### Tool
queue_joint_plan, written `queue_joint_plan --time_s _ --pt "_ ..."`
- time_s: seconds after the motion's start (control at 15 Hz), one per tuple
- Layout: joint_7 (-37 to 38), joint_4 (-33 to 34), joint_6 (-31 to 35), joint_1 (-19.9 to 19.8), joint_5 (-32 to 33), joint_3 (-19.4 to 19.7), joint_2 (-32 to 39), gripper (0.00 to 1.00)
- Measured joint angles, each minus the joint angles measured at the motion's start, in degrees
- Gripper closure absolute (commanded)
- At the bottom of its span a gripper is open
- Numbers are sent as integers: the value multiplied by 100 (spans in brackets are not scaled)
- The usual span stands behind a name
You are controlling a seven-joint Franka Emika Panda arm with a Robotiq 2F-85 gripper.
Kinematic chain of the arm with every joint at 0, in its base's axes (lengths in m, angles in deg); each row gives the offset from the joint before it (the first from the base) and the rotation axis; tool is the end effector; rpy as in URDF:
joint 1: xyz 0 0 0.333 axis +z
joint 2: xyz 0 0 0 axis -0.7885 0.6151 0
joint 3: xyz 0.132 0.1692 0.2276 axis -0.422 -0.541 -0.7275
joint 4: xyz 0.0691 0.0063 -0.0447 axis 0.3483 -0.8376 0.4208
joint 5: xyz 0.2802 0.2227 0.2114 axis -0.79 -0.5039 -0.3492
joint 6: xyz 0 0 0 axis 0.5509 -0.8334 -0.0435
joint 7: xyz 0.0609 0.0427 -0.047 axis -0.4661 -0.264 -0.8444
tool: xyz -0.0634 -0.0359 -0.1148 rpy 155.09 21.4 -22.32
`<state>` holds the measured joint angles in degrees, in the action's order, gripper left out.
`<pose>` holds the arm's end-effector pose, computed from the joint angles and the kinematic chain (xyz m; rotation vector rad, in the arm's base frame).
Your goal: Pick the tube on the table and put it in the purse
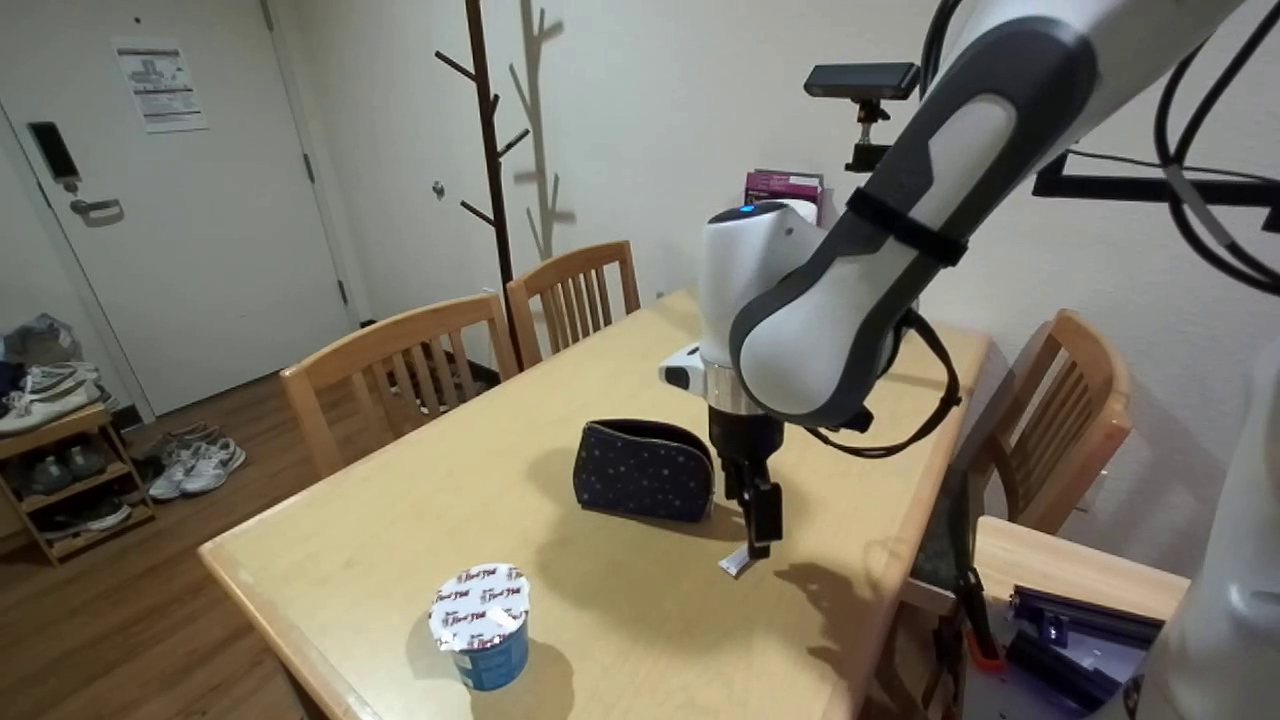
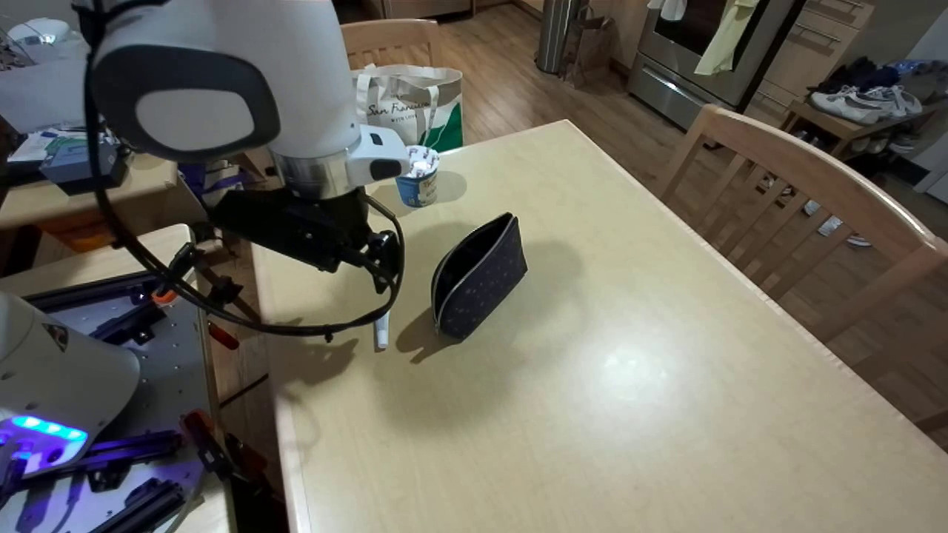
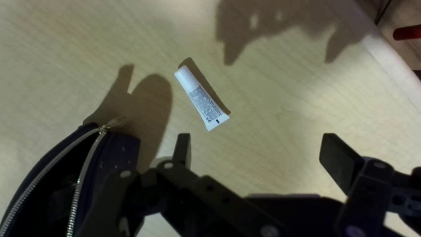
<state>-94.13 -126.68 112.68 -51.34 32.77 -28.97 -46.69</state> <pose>0.3911 -0.0541 0.1781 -2.9619 -0.9998 0.1139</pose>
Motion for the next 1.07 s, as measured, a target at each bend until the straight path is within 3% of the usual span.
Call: queue_joint_plan --time_s 0.27,0.53,1.07 --pt "-519 89 161 1 -533 -37 354 0" --pt "-526 109 158 -50 -450 -103 389 0" --pt "-525 41 608 -291 1092 -120 911 0"
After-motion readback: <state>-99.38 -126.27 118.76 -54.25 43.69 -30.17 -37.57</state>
